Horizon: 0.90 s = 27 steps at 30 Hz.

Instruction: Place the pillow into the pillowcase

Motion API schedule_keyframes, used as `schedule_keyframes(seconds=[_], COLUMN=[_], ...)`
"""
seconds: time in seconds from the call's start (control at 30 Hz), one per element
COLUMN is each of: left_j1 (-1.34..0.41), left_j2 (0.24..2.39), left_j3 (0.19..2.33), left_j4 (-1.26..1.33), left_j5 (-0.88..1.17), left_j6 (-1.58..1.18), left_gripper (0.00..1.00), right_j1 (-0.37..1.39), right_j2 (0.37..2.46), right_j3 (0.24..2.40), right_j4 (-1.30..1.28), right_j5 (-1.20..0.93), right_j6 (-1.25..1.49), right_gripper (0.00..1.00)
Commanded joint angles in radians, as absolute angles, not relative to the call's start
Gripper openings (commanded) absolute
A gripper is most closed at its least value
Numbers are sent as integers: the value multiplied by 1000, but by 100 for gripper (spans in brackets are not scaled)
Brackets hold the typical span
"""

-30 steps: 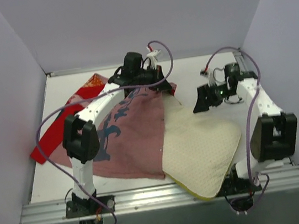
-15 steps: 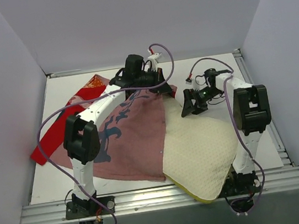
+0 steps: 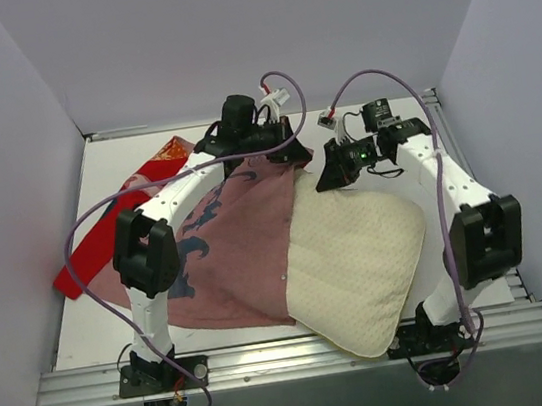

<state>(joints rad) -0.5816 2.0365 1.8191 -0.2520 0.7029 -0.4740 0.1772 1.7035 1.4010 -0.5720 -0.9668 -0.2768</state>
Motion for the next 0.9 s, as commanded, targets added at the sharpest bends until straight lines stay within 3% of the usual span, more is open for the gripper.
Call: schedule_keyframes(seconds=[0.0,0.23,0.5,0.73,0.87], left_j1=[-618,-623,-640,-663,-631], left_j2=[1950,1928,1832,1956,1957], left_j3=[1888,1830,1554,1709,1738], left_j4=[-121,-48,-15,-224,-255], left_j5=[787,836,838,767,782], left_j6=[-590,-637,-621,-313,-222], left_gripper=[0,0,0,0,23], right_j1=[229,235,189,183,179], right_j2=[1539,1545,1585,1588,1546], right_j3=[1318,1230,1210,1198,1220], right_j4=[-404,-246,78,35,-64], right_j5=[-1011,-907,-787,-814,-861], right_j6=[-311,-215,78,17,-69], right_gripper=[0,0,0,0,0])
